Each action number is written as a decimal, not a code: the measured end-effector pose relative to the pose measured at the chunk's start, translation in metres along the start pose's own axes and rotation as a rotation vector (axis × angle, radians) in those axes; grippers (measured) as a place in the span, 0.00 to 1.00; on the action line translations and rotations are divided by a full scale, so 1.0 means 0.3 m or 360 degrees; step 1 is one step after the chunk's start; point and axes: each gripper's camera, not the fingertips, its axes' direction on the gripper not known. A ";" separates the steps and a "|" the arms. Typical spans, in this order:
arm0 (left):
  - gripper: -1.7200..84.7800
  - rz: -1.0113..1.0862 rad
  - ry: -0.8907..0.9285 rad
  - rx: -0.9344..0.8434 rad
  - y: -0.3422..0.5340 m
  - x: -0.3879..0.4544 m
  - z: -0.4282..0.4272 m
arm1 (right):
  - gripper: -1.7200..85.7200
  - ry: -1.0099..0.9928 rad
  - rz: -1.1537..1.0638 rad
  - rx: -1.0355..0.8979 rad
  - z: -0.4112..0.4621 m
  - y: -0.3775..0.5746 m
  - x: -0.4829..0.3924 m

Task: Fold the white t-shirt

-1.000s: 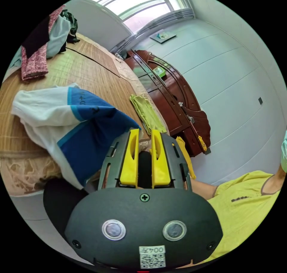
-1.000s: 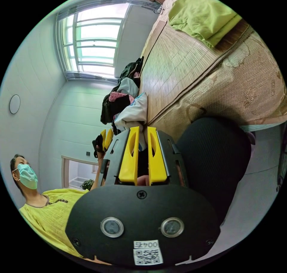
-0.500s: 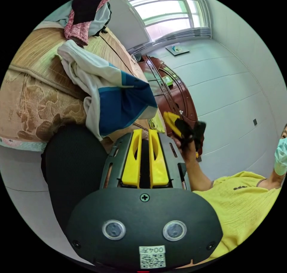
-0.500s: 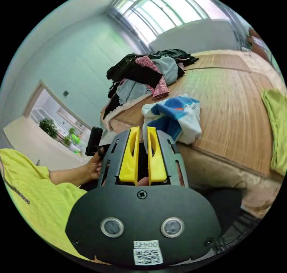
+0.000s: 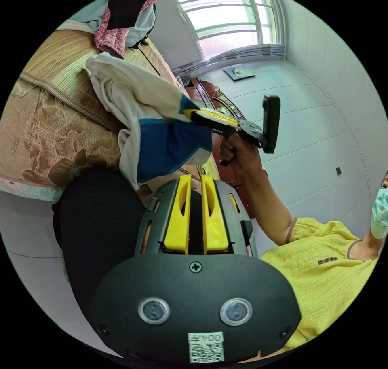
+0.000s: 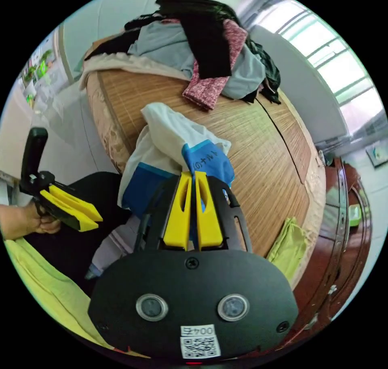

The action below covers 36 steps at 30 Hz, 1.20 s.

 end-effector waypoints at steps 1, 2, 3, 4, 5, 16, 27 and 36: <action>0.04 -0.0003 0.0002 -0.0001 0.000 -0.002 0.000 | 0.02 -0.0132 0.0191 0.0095 -0.049 0.050 0.093; 0.04 -0.0011 0.0007 -0.0004 0.001 -0.008 0.001 | 0.02 -0.0273 0.0401 0.0207 -0.088 0.125 0.196; 0.04 -0.0019 0.0011 -0.0008 0.001 -0.013 0.003 | 0.02 -0.0336 0.0517 0.0260 -0.101 0.172 0.250; 0.04 -0.0023 0.0011 -0.0010 0.001 -0.015 0.005 | 0.03 -0.0465 0.0750 0.0345 -0.106 0.279 0.356; 0.04 -0.0029 0.0009 -0.0016 0.001 -0.018 0.009 | 0.03 -0.0594 0.0966 0.0400 -0.085 0.397 0.453; 0.04 -0.0010 -0.0085 -0.0142 0.003 0.002 0.089 | 0.18 -0.1217 0.1651 0.0837 0.062 1.067 0.556; 0.04 0.0007 -0.0130 -0.0184 0.027 0.035 0.157 | 0.12 -0.1049 0.1399 0.0365 0.122 0.947 0.450; 0.04 0.0007 -0.0140 -0.0203 0.038 0.059 0.224 | 0.07 -0.1449 0.1641 0.1062 -0.139 1.159 0.712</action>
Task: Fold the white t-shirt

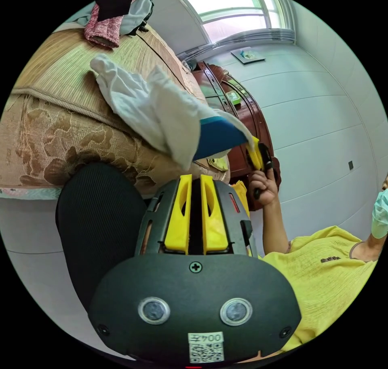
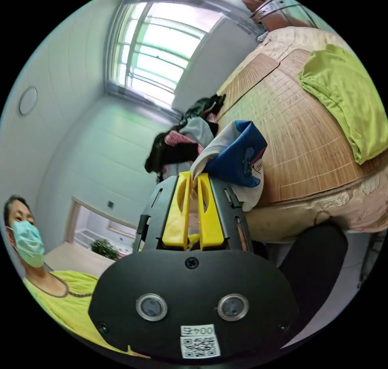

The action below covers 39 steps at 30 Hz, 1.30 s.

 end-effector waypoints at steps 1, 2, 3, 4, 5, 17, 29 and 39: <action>0.04 0.0001 -0.0002 -0.0004 -0.001 0.003 0.006 | 0.07 -0.0067 0.0070 0.0079 -0.064 -0.006 0.027; 0.04 0.0001 -0.0005 -0.0006 -0.002 0.008 0.016 | 0.07 -0.0102 0.0141 0.0156 -0.126 -0.004 0.063; 0.04 0.0000 0.0000 -0.0004 -0.002 0.012 0.025 | 0.07 -0.0111 0.0175 0.0194 -0.157 0.000 0.087; 0.04 -0.0002 0.0005 -0.0001 -0.002 0.014 0.029 | 0.07 -0.0107 0.0259 0.0254 -0.212 0.012 0.141; 0.04 -0.0008 0.0014 0.0001 -0.002 0.018 0.039 | 0.07 -0.0073 0.0379 0.0321 -0.265 0.032 0.201; 0.03 0.0063 -0.0069 -0.0063 -0.010 0.132 0.181 | 0.10 0.0023 0.0468 0.0227 -0.441 0.090 0.294; 0.05 0.0107 -0.0152 -0.0038 -0.017 0.324 0.327 | 0.06 0.0454 0.0191 0.0048 -0.444 -0.097 0.118; 0.10 0.0523 -0.0504 -0.0326 -0.049 0.597 0.591 | 0.06 0.0940 -0.0009 -0.0172 -0.434 -0.232 -0.009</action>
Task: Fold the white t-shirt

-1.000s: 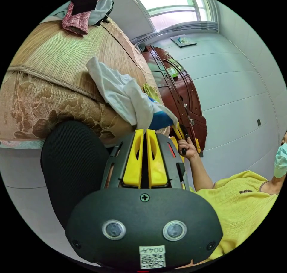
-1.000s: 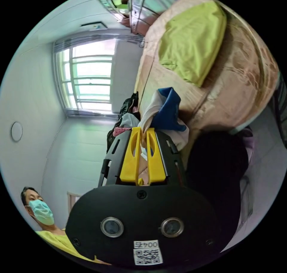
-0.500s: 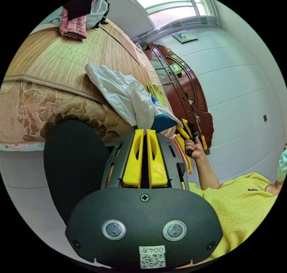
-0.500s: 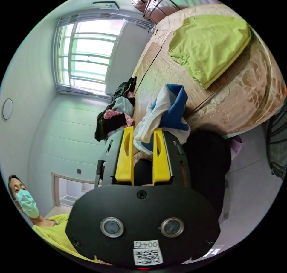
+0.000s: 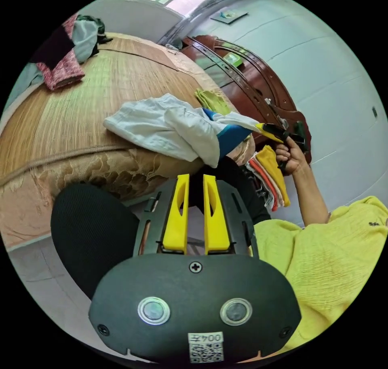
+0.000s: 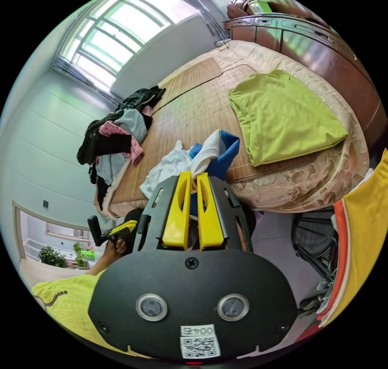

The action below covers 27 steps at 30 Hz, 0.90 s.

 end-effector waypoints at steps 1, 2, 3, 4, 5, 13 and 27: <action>0.11 0.0075 -0.0024 -0.0007 -0.022 0.032 0.008 | 0.06 -0.0049 0.0011 0.0015 -0.007 0.008 0.007; 0.12 0.0258 -0.0104 -0.0033 -0.075 0.109 0.032 | 0.06 -0.0121 0.0037 0.0036 -0.013 0.016 0.018; 0.13 0.0440 -0.0213 -0.0074 -0.135 0.191 0.067 | 0.06 -0.0161 0.0053 0.0045 -0.017 0.020 0.024; 0.13 0.0525 -0.0260 -0.0097 -0.168 0.233 0.087 | 0.06 -0.0226 0.0085 0.0056 -0.023 0.025 0.035; 0.14 0.0681 -0.0324 -0.0135 -0.235 0.314 0.132 | 0.06 -0.0264 0.0107 0.0063 -0.029 0.027 0.041; 0.21 0.1289 -0.0662 -0.0259 -0.583 0.783 0.504 | 0.06 -0.0324 0.0033 0.0044 -0.070 0.008 -0.016; 0.05 0.0990 0.0147 -0.0798 -1.124 0.628 0.511 | 0.08 -0.0613 -0.0058 0.0243 -0.197 0.029 -0.033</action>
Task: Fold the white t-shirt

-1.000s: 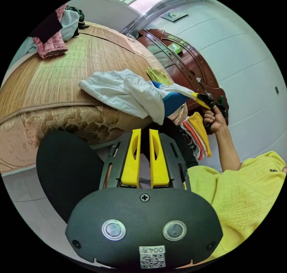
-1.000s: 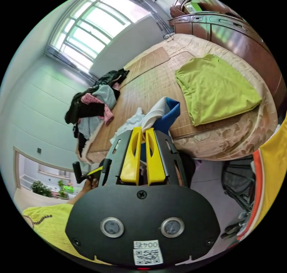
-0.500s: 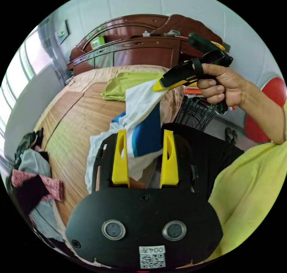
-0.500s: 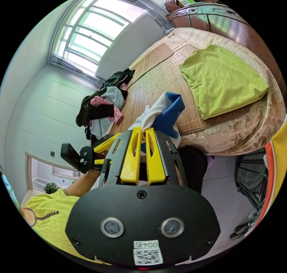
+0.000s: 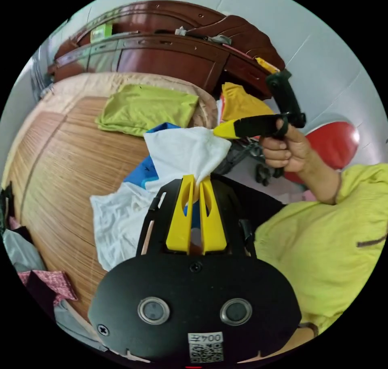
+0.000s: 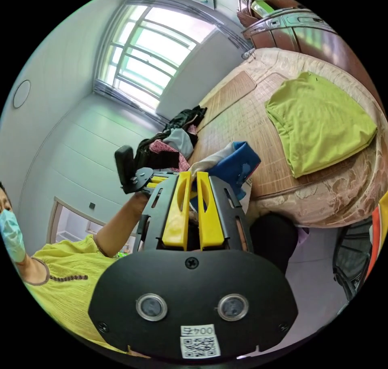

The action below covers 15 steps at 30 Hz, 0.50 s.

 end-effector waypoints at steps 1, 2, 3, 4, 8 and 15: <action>0.05 -0.0028 0.0062 -0.0015 0.001 -0.031 -0.023 | 0.09 0.0001 -0.0051 0.0039 -0.016 0.004 -0.016; 0.04 -0.0100 0.0162 -0.0028 0.007 -0.092 -0.072 | 0.10 -0.0005 -0.0103 0.0046 -0.023 0.008 -0.034; 0.04 -0.0181 0.0233 -0.0013 0.018 -0.151 -0.125 | 0.11 -0.0014 -0.0123 0.0041 -0.025 0.011 -0.043; 0.04 -0.0214 0.0252 0.0009 0.024 -0.176 -0.153 | 0.12 -0.0047 -0.0151 0.0035 -0.023 0.018 -0.060; 0.04 -0.0443 0.0362 0.0325 0.089 -0.312 -0.345 | 0.18 -0.0085 -0.0195 -0.0064 0.049 0.055 -0.130; 0.04 -0.0683 0.0457 0.0663 0.200 -0.382 -0.412 | 0.27 0.0070 -0.0356 -0.0246 0.295 0.067 -0.315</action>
